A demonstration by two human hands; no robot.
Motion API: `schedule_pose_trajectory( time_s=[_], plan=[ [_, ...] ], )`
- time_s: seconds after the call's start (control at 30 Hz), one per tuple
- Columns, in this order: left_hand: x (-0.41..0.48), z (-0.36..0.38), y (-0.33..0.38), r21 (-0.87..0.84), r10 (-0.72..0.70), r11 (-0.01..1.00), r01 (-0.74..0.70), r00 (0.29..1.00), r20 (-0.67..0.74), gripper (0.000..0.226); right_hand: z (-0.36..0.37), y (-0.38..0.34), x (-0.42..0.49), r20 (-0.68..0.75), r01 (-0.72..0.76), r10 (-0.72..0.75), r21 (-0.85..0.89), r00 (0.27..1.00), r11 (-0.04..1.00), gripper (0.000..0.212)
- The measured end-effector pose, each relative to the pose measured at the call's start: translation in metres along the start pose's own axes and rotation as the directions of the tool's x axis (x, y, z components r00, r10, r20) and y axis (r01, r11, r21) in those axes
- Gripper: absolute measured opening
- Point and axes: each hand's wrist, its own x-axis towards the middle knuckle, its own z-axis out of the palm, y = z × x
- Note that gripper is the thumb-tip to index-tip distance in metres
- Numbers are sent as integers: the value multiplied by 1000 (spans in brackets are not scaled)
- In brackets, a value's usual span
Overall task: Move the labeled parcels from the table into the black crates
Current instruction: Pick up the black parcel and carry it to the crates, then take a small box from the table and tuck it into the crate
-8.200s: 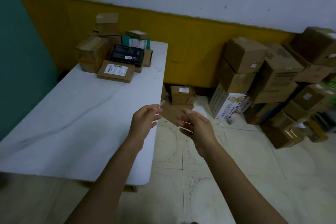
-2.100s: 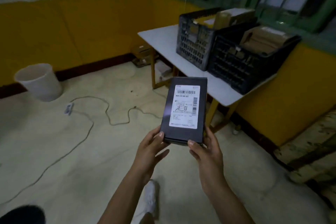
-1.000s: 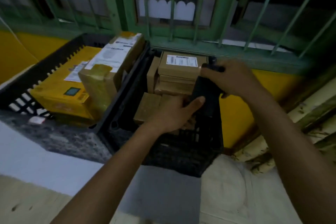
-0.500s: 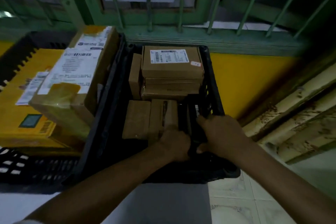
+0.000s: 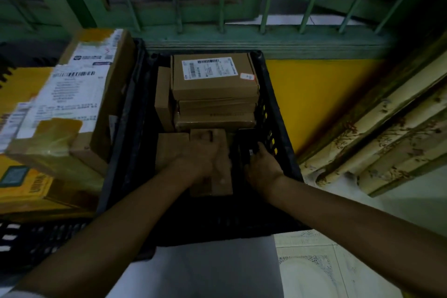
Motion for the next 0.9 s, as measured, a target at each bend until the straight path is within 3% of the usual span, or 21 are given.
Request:
schedule_pose_trajectory(
  time_s=[0.1, 0.3, 0.4, 0.47, 0.53, 0.63, 0.7, 0.8, 0.9],
  plan=[
    [6, 14, -18, 48, -55, 998, 51, 995, 88, 129, 0, 4, 1, 21, 7, -6, -18, 1000, 1000, 62],
    [9, 10, -13, 88, -28, 996, 15, 988, 150, 129, -4, 8, 0, 32, -35, 36, -37, 999, 999, 55],
    [10, -1, -6, 131, 30, 991, -32, 999, 18, 94, -2, 10, -13, 34, -83, 80, 69, 996, 994, 59],
    [13, -9, 2, 30, 116, 993, -112, 980, -164, 55, -3, 12, -31, -29, -134, 143, 203, 989, 970, 64],
    [15, -20, 15, -138, 168, 966, -216, 940, -296, 31, -3, 16, -58, -173, -177, 260, 387, 950, 905, 63],
    [14, -33, 45, -382, 157, 851, -361, 868, -472, 23, 14, 23, -110, -320, -177, 522, 696, 791, 696, 41],
    [8, -43, 80, -500, 180, 697, -515, 800, -573, 17, 36, 21, -149, -295, -72, 722, 900, 626, 430, 32],
    [-17, -55, 150, -625, 246, 420, -658, 746, -619, 13, 74, 6, -208, -60, 91, 921, 995, 385, 27, 19],
    [-46, -55, 223, -646, 326, 297, -704, 710, -624, 14, 119, -20, -267, 200, 128, 926, 959, 319, -251, 14]
  ],
)
